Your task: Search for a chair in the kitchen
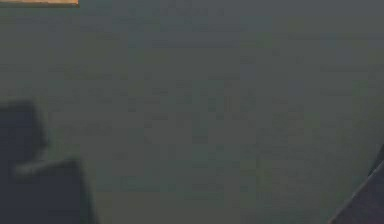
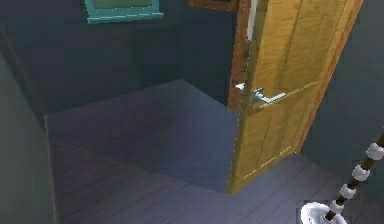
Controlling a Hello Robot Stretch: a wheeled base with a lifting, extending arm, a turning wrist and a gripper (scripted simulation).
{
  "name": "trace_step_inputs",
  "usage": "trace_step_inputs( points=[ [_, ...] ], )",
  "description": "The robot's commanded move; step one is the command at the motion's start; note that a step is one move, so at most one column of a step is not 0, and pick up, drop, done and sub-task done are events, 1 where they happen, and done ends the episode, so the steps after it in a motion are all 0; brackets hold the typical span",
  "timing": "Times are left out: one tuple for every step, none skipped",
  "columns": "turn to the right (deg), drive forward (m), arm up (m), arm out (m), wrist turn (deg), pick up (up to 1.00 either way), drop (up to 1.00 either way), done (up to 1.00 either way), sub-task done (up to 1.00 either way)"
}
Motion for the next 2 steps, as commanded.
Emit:
trace_step_inputs(
  points=[
    [45.0, 0.0, 0.0, 0.0, 0.0, 0.0, 0.0, 0.0, 0.0],
    [45.0, 0.0, 0.0, 0.0, 0.0, 0.0, 0.0, 0.0, 0.0]
  ],
)
